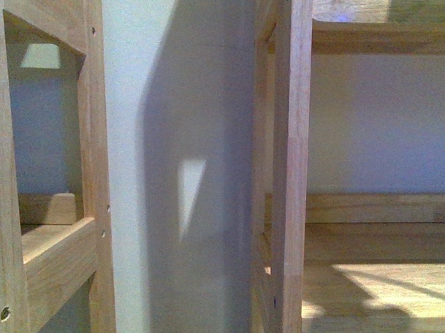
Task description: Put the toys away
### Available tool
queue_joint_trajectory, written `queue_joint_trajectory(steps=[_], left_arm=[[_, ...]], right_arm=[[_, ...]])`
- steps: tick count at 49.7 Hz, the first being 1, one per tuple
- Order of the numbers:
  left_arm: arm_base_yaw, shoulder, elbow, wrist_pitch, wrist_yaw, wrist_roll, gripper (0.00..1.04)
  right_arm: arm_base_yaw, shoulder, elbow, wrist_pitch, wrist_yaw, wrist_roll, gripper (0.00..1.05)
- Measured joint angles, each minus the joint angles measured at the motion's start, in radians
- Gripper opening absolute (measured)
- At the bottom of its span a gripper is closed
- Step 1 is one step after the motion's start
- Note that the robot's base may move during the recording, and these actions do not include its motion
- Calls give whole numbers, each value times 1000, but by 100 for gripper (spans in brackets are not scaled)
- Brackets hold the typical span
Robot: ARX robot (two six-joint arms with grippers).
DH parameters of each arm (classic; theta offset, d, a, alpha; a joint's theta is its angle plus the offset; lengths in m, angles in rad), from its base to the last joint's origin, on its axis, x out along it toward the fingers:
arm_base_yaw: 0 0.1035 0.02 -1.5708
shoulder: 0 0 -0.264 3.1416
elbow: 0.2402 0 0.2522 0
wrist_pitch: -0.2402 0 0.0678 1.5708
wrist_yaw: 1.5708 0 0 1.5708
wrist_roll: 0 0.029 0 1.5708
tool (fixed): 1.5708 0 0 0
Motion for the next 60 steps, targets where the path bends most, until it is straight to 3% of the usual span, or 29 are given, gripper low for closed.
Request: queue_joint_trajectory(steps=[26,60], left_arm=[[0,0,0,0,0,0,99],[0,0,0,0,0,0,99]], right_arm=[[-34,109,116,10,-38,330,20],[-39,200,229,-142,-156,363,20]])
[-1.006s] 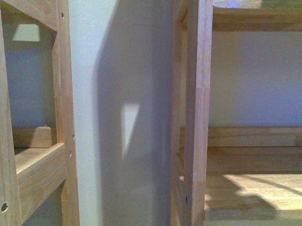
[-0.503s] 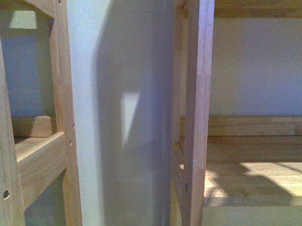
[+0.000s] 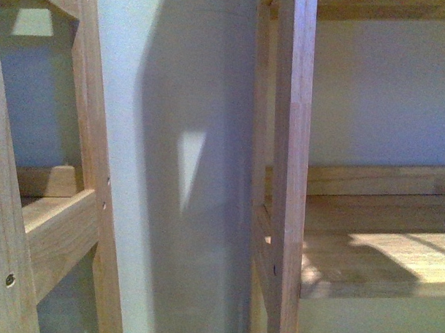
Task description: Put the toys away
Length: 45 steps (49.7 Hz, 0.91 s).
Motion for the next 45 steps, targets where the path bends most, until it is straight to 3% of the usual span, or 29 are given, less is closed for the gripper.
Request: queue_joint_trajectory(steps=[13,24,39,45], left_arm=[[0,0,0,0,0,0,99],[0,0,0,0,0,0,99],[0,0,0,0,0,0,99],[0,0,0,0,0,0,99]], right_arm=[[8,17,13,2,-100,82,20],[-5,17,-8,19,-113,109,20],[-21,10,-36,48,-101,114,58],[-23,0,-39,55,-89,114,80]])
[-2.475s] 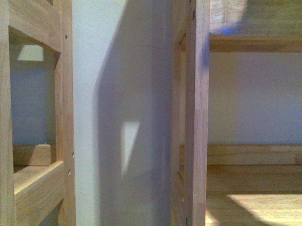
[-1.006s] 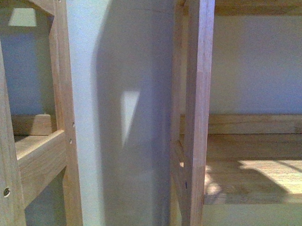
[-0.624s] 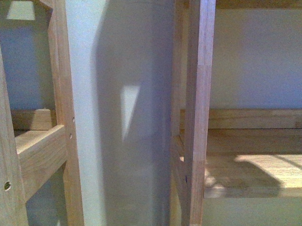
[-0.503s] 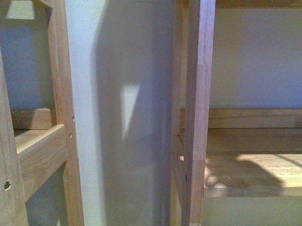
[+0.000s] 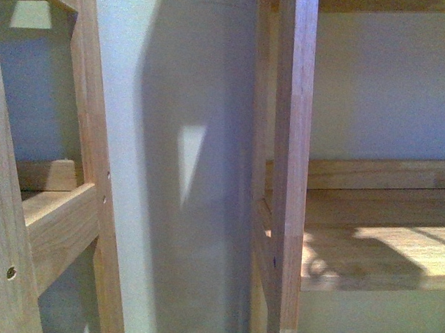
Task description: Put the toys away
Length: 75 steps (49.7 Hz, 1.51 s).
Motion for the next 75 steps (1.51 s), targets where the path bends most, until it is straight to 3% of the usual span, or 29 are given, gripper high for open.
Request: queue_joint_trajectory(steps=[7,21,33,49,58,62,75], left_arm=[[0,0,0,0,0,0,99],[0,0,0,0,0,0,99],[0,0,0,0,0,0,99],[0,0,0,0,0,0,99],[0,0,0,0,0,0,99],[0,0,0,0,0,0,99],[0,0,0,0,0,0,99]], right_arm=[[0,-33,0,0,32,-2,104],[5,-163,-95,27,98,-14,104],[59,-336,-299,91,256,-136,104],[235,-723,-798,294,439,-358,104],[342,-924,-1074,328,510,-409,104],[402,-1070,-1264,346,596,-430,104],[469,-1369,-1654,413,778,-460,104]])
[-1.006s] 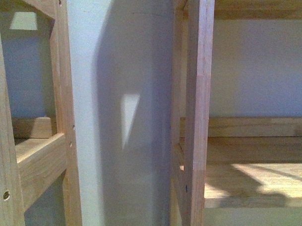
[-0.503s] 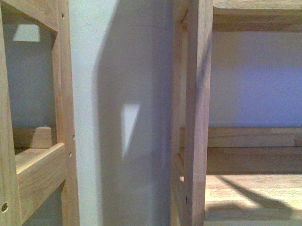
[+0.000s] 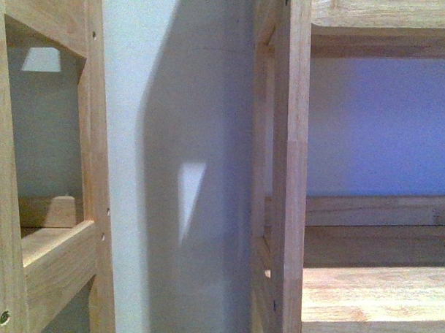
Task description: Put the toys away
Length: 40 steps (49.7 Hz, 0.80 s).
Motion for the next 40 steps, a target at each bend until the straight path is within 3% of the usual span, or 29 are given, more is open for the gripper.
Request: queue_joint_trajectory(steps=[9,18,21,24,37,40], left_arm=[[0,0,0,0,0,0,99],[0,0,0,0,0,0,99],[0,0,0,0,0,0,99],[0,0,0,0,0,0,99],[0,0,0,0,0,0,99],[0,0,0,0,0,0,99]], right_arm=[[-21,-119,-307,93,46,-97,104],[-34,-138,-337,73,26,-119,103],[-97,-173,-279,-175,-102,-108,90],[-158,-204,-278,-306,-180,-103,78],[-365,-292,-336,-345,-375,-101,23],[-386,-300,-343,-346,-397,-101,17]])
